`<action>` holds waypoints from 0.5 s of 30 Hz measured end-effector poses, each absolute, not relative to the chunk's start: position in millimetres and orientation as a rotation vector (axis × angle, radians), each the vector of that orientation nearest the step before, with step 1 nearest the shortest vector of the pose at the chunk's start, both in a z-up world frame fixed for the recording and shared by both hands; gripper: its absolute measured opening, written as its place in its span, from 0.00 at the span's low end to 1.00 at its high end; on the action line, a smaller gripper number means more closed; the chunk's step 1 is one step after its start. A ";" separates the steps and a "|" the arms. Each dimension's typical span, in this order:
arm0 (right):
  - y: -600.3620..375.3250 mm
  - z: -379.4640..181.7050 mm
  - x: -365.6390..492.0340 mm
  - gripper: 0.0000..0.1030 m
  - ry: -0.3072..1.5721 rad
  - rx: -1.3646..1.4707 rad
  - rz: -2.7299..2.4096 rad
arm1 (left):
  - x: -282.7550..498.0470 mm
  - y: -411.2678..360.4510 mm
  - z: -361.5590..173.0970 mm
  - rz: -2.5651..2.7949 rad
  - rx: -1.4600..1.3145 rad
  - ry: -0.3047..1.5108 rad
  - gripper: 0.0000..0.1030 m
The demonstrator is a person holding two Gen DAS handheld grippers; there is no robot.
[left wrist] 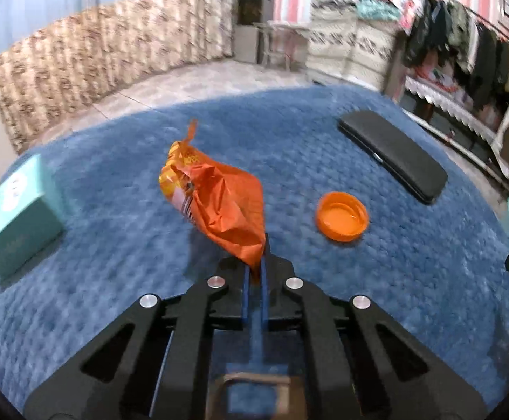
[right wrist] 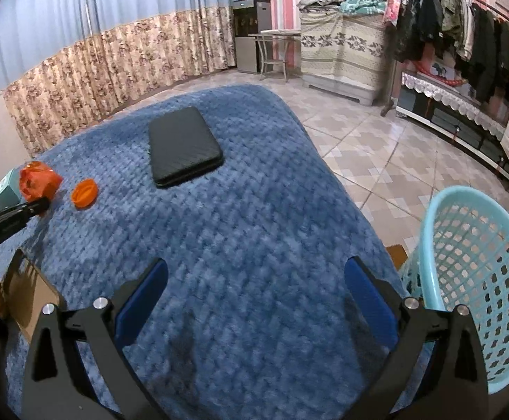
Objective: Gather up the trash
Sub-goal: 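Grasp the orange snack bag with the left tool while the right tool grasps the orange lid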
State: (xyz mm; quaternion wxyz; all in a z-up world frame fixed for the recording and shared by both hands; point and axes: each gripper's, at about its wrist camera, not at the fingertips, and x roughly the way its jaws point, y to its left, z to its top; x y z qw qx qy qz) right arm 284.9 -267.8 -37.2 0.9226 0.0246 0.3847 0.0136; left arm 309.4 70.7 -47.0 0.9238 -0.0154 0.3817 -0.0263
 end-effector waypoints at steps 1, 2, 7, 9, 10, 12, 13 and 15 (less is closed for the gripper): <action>-266.7 -36.8 285.0 0.96 0.786 0.049 0.033 | 303.9 78.3 -45.0 -0.032 -0.050 0.767 0.03; -262.0 -36.3 286.1 0.96 0.779 0.045 0.043 | 297.8 87.8 -43.4 -0.004 -0.068 0.751 0.03; -237.2 -31.4 295.3 0.96 0.744 -0.006 0.087 | 277.0 120.1 -43.3 0.108 -0.121 0.688 0.03; -220.5 -31.2 304.2 0.96 0.740 -0.025 0.133 | 274.6 131.5 -45.3 0.123 -0.182 0.680 0.03; -211.6 -31.2 308.4 0.96 0.739 -0.039 0.151 | 275.5 136.1 -45.1 0.128 -0.195 0.680 0.03; -195.0 -32.0 314.7 0.96 0.736 -0.067 0.188 | 277.8 141.5 -47.7 0.131 -0.218 0.688 0.03; -182.0 -33.0 319.7 0.96 0.736 -0.090 0.217 | 278.2 144.2 -49.0 0.135 -0.231 0.692 0.03; -164.7 -35.0 326.0 0.96 0.737 -0.117 0.257 | 277.1 149.7 -50.7 0.144 -0.250 0.689 0.03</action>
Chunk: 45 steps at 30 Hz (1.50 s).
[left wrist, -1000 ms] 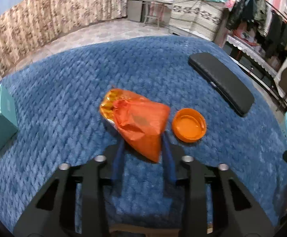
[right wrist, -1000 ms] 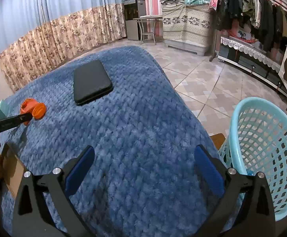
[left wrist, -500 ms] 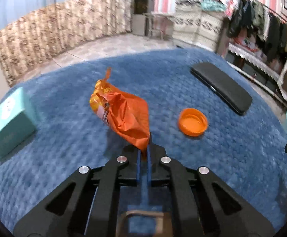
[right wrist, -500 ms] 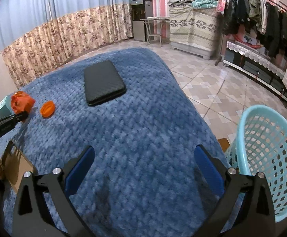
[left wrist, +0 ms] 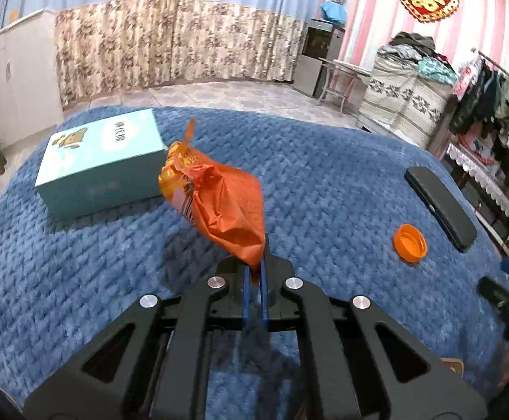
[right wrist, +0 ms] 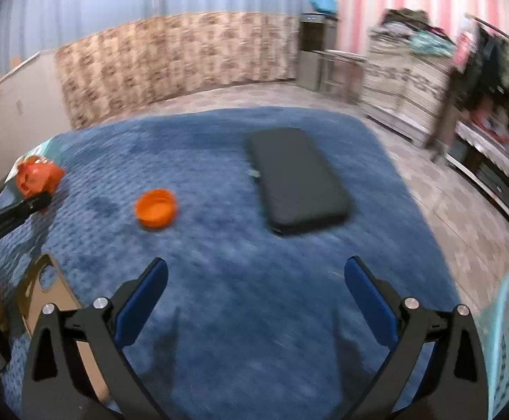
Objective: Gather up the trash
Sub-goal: 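Grasp the orange snack bag with the left tool while the right tool grasps the orange lid, then carry the snack bag and orange lid over the basket and open both tools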
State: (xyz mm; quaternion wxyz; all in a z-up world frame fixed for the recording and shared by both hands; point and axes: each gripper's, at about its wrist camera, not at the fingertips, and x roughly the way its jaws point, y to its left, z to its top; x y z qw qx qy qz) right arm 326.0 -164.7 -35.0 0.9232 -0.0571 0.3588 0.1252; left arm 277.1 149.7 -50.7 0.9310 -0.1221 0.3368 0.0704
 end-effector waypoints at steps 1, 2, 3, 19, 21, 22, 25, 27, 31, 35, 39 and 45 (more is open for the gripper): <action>-156.4 -36.4 329.5 0.96 0.738 -0.126 0.278 | 276.8 152.8 -51.2 0.151 -0.262 0.689 0.03; -145.8 -38.2 334.3 0.96 0.742 -0.136 0.303 | 277.2 154.1 -51.6 0.155 -0.269 0.688 0.03; -137.6 -39.9 338.9 0.96 0.748 -0.143 0.323 | 276.9 155.3 -51.7 0.159 -0.275 0.687 0.03; -77.0 -56.0 378.7 0.39 0.810 -0.206 0.483 | 283.0 155.8 -57.6 0.162 -0.303 0.713 0.03; -83.0 -46.6 371.0 0.39 0.765 -0.185 0.478 | 283.7 154.8 -57.7 0.159 -0.299 0.714 0.03; -85.7 -42.8 368.6 0.39 0.749 -0.173 0.474 | 284.0 154.5 -58.3 0.156 -0.297 0.716 0.03; -109.0 -26.4 352.0 0.39 0.691 -0.127 0.438 | 283.9 149.8 -55.0 0.124 -0.272 0.700 0.03; -130.1 -13.6 340.2 0.39 0.668 -0.111 0.399 | 278.5 145.3 -47.2 0.109 -0.241 0.662 0.03; -185.4 8.6 315.8 0.39 0.639 -0.078 0.289 | 267.2 119.6 -25.8 0.016 -0.221 0.627 0.03; -249.9 19.9 282.5 0.39 0.629 -0.026 0.149 | 261.9 71.0 -4.2 -0.101 -0.185 0.609 0.03; -308.8 26.0 246.4 0.39 0.620 -0.009 0.003 | 255.6 14.3 9.5 -0.219 -0.162 0.592 0.03; -392.4 35.4 202.9 0.39 0.576 0.049 -0.213 | 249.1 -68.2 9.7 -0.365 -0.123 0.608 0.03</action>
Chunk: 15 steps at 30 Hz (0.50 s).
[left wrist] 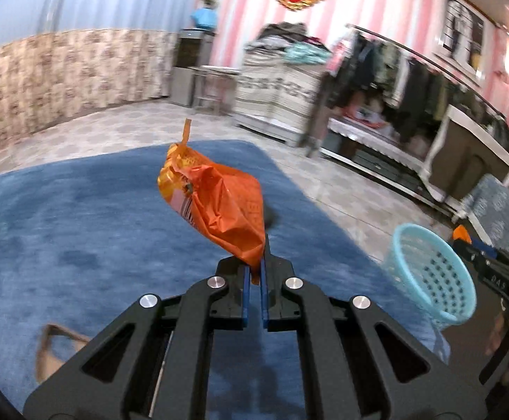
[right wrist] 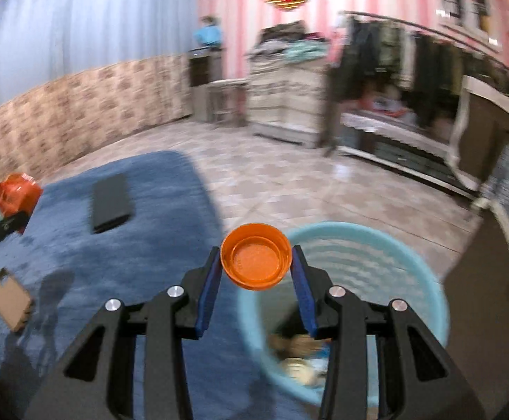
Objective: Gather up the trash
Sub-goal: 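Carry the snack bag and orange lid over the basket and open both tools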
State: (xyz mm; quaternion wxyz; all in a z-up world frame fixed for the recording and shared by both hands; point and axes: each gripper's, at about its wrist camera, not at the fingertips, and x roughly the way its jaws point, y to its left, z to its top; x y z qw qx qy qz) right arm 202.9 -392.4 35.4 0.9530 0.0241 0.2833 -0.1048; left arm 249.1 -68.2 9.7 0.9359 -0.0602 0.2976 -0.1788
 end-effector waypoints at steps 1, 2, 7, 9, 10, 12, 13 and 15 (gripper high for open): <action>-399.3 35.7 198.9 0.39 0.569 0.058 -0.233 | 248.5 -82.4 9.2 -0.391 -0.111 0.616 0.03; -411.8 35.7 193.1 0.39 0.559 0.075 -0.258 | 247.7 -95.3 9.1 -0.415 -0.100 0.622 0.03; -459.4 30.6 178.3 0.39 0.540 0.121 -0.356 | 241.2 -146.1 14.8 -0.491 -0.034 0.610 0.03; -476.9 27.1 179.1 0.39 0.539 0.148 -0.379 | 239.2 -167.7 15.6 -0.520 -0.003 0.605 0.03; -480.3 25.9 180.5 0.39 0.538 0.154 -0.383 | 237.4 -176.9 15.1 -0.532 0.010 0.604 0.03; -491.6 23.5 183.6 0.39 0.538 0.165 -0.391 | 239.1 -192.7 14.6 -0.550 0.030 0.606 0.03; -496.6 22.4 184.8 0.39 0.539 0.164 -0.395 | 238.3 -204.6 11.1 -0.563 0.045 0.610 0.03; -507.6 18.3 189.0 0.39 0.549 0.167 -0.403 | 238.3 -222.7 6.7 -0.586 0.060 0.619 0.03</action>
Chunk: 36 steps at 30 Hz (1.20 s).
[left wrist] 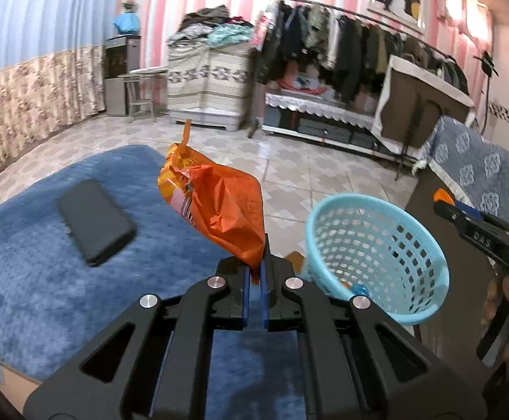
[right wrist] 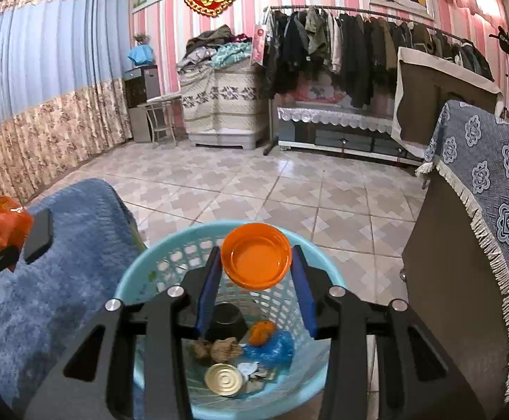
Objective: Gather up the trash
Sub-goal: 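Carry the snack bag and orange lid over the basket and open both tools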
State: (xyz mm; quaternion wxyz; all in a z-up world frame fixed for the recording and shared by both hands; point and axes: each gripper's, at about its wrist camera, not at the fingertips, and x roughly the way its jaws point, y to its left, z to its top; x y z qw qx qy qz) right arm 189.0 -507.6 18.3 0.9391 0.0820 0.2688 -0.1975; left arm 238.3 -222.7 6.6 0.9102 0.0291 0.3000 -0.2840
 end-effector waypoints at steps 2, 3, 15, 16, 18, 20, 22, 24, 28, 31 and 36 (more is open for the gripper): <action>-518.6 16.1 191.1 0.39 0.551 0.185 -0.407 | 236.9 -237.3 2.8 -0.614 0.071 0.624 0.03; -522.8 15.4 189.9 0.39 0.550 0.195 -0.409 | 236.5 -243.8 1.5 -0.622 0.076 0.623 0.03; -559.1 -2.8 187.0 0.39 0.563 0.292 -0.446 | 234.1 -335.9 -15.8 -0.773 0.142 0.624 0.03; -560.3 -3.3 186.7 0.39 0.564 0.294 -0.447 | 234.9 -341.1 -16.8 -0.782 0.146 0.627 0.03; -563.1 -4.6 186.9 0.39 0.569 0.295 -0.451 | 235.5 -353.8 -21.0 -0.797 0.160 0.634 0.03; -563.6 -6.2 184.5 0.39 0.574 0.296 -0.455 | 235.0 -363.7 -24.8 -0.804 0.173 0.638 0.04; -567.0 -8.4 184.5 0.39 0.583 0.296 -0.467 | 234.9 -371.7 -27.5 -0.799 0.185 0.638 0.07; -569.9 -9.1 184.1 0.39 0.590 0.300 -0.474 | 235.7 -375.8 -29.4 -0.789 0.195 0.639 0.25; -573.3 -12.6 183.4 0.39 0.596 0.310 -0.477 | 238.8 -367.2 -26.5 -0.723 0.176 0.617 0.72; -570.2 -12.7 185.5 0.39 0.600 0.297 -0.474 | 245.0 -354.6 -22.7 -0.690 0.148 0.624 0.78; -565.6 -12.2 189.3 0.39 0.604 0.278 -0.463 | 252.2 -327.7 -10.7 -0.600 0.107 0.590 0.91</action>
